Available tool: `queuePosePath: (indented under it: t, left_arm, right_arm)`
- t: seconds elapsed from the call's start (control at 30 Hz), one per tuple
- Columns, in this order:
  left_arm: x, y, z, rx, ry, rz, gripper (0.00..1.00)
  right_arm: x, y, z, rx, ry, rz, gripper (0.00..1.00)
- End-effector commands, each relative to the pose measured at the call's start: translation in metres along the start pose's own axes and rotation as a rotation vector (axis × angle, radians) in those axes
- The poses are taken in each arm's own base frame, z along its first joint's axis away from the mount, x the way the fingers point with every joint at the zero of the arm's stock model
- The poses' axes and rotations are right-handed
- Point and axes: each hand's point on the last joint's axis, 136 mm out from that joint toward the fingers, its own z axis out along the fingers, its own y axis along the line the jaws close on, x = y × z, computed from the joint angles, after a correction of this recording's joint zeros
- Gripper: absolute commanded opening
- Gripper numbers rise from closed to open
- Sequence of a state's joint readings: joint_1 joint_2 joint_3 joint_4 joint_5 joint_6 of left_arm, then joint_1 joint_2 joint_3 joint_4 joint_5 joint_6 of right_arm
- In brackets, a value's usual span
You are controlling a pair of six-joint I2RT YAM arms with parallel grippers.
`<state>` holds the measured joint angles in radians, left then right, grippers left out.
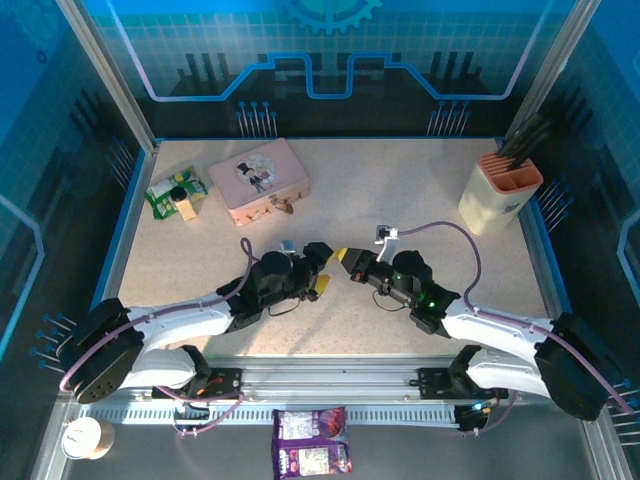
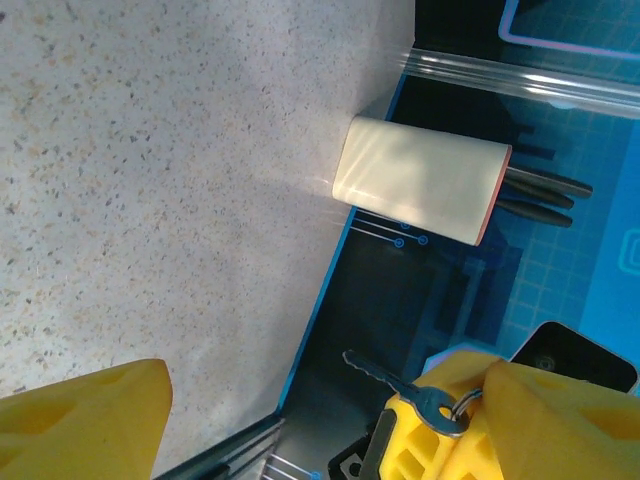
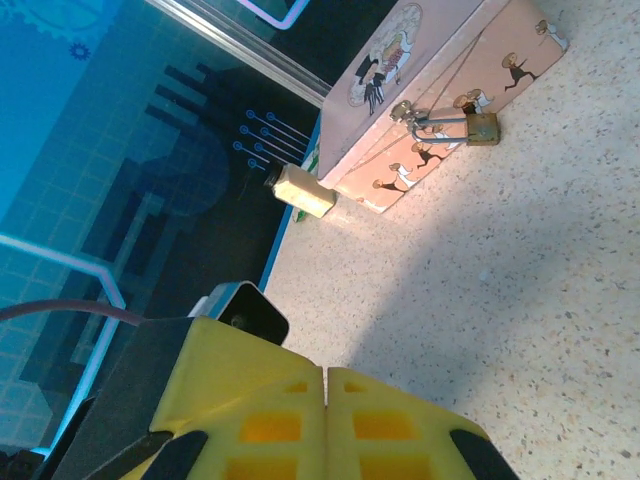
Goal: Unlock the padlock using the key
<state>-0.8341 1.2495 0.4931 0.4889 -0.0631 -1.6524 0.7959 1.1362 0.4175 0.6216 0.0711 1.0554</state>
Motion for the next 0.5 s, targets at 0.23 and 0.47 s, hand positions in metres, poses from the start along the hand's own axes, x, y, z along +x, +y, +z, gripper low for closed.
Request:
queuePosePath:
  t: [0.23, 0.47]
  left_arm:
    - [-0.001, -0.027, -0.009, 0.107, -0.009, -0.07, 0.77]
    - [0.003, -0.039, -0.005, 0.149, 0.015, -0.077, 0.72]
  right_arm:
    - [0.01, 0.04, 0.006, -0.136, -0.004, -0.048, 0.0]
    - [0.019, 0.047, 0.01, -0.155, 0.018, -0.051, 0.0]
